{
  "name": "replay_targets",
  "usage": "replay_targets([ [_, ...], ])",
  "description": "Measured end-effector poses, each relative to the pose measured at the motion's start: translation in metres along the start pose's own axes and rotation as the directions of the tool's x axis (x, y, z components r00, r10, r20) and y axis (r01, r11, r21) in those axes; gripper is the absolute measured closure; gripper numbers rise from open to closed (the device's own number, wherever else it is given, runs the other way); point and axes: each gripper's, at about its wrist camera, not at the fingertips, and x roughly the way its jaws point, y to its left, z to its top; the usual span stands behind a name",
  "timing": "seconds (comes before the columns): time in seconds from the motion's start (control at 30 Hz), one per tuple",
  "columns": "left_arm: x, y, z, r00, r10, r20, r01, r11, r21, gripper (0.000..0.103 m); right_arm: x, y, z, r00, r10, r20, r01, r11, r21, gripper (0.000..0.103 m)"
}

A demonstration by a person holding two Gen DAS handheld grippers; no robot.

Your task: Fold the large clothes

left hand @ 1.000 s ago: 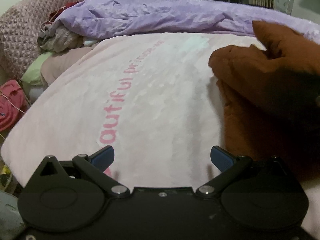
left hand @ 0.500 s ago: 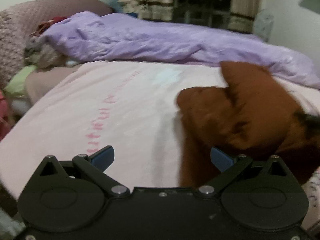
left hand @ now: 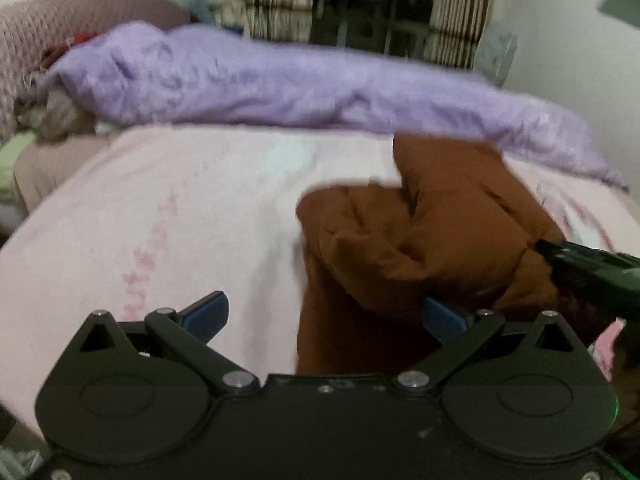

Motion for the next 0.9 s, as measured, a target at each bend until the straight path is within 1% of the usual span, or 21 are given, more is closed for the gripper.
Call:
replay_targets([
  [0.03, 0.000, -0.002, -0.003, 1.000, -0.004, -0.003, 0.004, 1.000, 0.007, 0.000, -0.001, 0.002, -0.003, 1.000, -0.007, 0.020, 0.007, 1.000, -0.007, 0.065],
  [0.1, -0.008, -0.004, -0.004, 1.000, -0.027, 0.005, 0.027, 0.999, 0.018, 0.000, -0.003, 0.003, 0.000, 1.000, -0.010, 0.021, 0.010, 1.000, 0.001, 0.065],
  [0.17, -0.020, -0.005, 0.000, 0.997, -0.059, 0.040, 0.058, 0.998, 0.024, 0.000, -0.003, 0.000, 0.002, 1.000, -0.002, 0.015, 0.002, 1.000, 0.019, 0.065],
  [0.2, -0.026, -0.006, 0.004, 0.995, -0.075, 0.069, 0.073, 0.997, 0.029, 0.000, -0.003, -0.001, 0.001, 1.000, 0.001, 0.017, -0.001, 1.000, 0.022, 0.065],
  [0.23, -0.027, -0.007, 0.009, 0.992, -0.084, 0.093, 0.082, 0.996, 0.031, 0.000, -0.003, -0.001, -0.001, 1.000, 0.001, 0.021, -0.001, 1.000, 0.022, 0.065],
  [0.27, -0.025, -0.008, 0.012, 0.991, -0.092, 0.101, 0.089, 0.996, 0.028, 0.000, -0.004, -0.001, -0.001, 1.000, 0.000, 0.025, 0.000, 1.000, 0.020, 0.065],
  [0.33, -0.007, -0.011, 0.020, 0.990, -0.122, 0.067, 0.121, 0.992, 0.023, 0.000, -0.004, 0.000, -0.001, 1.000, -0.004, 0.026, 0.004, 1.000, 0.016, 0.065],
  [0.37, 0.007, -0.014, 0.022, 0.992, -0.121, 0.036, 0.121, 0.993, 0.015, 0.001, -0.004, -0.001, -0.002, 1.000, 0.000, 0.025, 0.000, 1.000, 0.019, 0.065],
  [0.4, 0.016, -0.017, 0.022, 0.993, -0.115, 0.022, 0.114, 0.993, 0.013, 0.008, -0.004, -0.001, -0.002, 1.000, 0.002, 0.024, -0.002, 1.000, 0.019, 0.065],
  [0.43, 0.024, -0.020, 0.021, 0.988, -0.151, 0.022, 0.151, 0.988, 0.019, 0.037, -0.004, 0.000, -0.002, 1.000, 0.003, 0.025, -0.003, 1.000, 0.019, 0.065],
  [0.47, 0.027, -0.023, 0.020, 0.984, -0.179, 0.012, 0.179, 0.984, 0.023, 0.059, -0.004, 0.000, -0.002, 1.000, 0.004, 0.025, -0.005, 1.000, 0.017, 0.065],
  [0.5, 0.029, -0.027, 0.018, 0.984, -0.179, 0.014, 0.178, 0.984, 0.027, 0.069, -0.007, 0.000, -0.004, 1.000, 0.006, 0.024, -0.006, 1.000, 0.015, 0.065],
  [0.6, 0.022, -0.038, 0.015, 0.989, -0.138, 0.054, 0.134, 0.988, 0.075, 0.085, -0.009, 0.002, -0.004, 1.000, 0.004, 0.026, -0.004, 1.000, 0.013, 0.064],
  [0.63, 0.015, -0.039, 0.015, 0.988, -0.133, 0.074, 0.128, 0.989, 0.072, 0.087, -0.010, 0.002, -0.003, 1.000, 0.003, 0.027, -0.004, 1.000, 0.014, 0.064],
  [0.7, -0.001, -0.031, 0.016, 0.984, -0.118, 0.131, 0.116, 0.993, 0.028, 0.091, -0.012, 0.001, -0.002, 0.999, 0.008, 0.032, -0.008, 1.000, 0.013, 0.058],
  [0.73, -0.010, -0.030, 0.014, 0.983, -0.103, 0.150, 0.100, 0.995, 0.022, 0.093, -0.014, 0.000, 0.000, 0.999, 0.021, 0.034, -0.022, 1.000, 0.020, 0.057],
  [0.77, -0.017, -0.029, 0.013, 0.984, -0.072, 0.163, 0.069, 0.997, 0.028, 0.103, -0.014, -0.002, 0.000, 0.999, 0.033, 0.030, -0.034, 0.999, 0.034, 0.057],
  [0.8, -0.024, -0.028, 0.011, 0.983, 0.018, 0.182, -0.023, 0.999, 0.024, 0.103, -0.013, -0.004, 0.001, 0.999, 0.026, 0.021, -0.027, 0.998, 0.048, 0.056],
  [0.83, -0.026, -0.026, 0.011, 0.979, 0.069, 0.193, -0.075, 0.997, 0.022, 0.103, -0.014, -0.007, 0.002, 1.000, 0.021, 0.022, -0.023, 0.998, 0.059, 0.056],
  [0.87, -0.029, -0.019, 0.011, 0.981, 0.059, 0.187, -0.064, 0.998, 0.017, 0.103, -0.015, -0.010, 0.004, 0.999, 0.018, 0.028, -0.020, 0.998, 0.063, 0.056],
  [0.9, -0.032, -0.011, 0.010, 0.984, 0.040, 0.175, -0.039, 0.999, -0.010, 0.103, -0.016, -0.013, 0.005, 0.999, 0.028, 0.029, -0.030, 0.997, 0.073, 0.056],
])
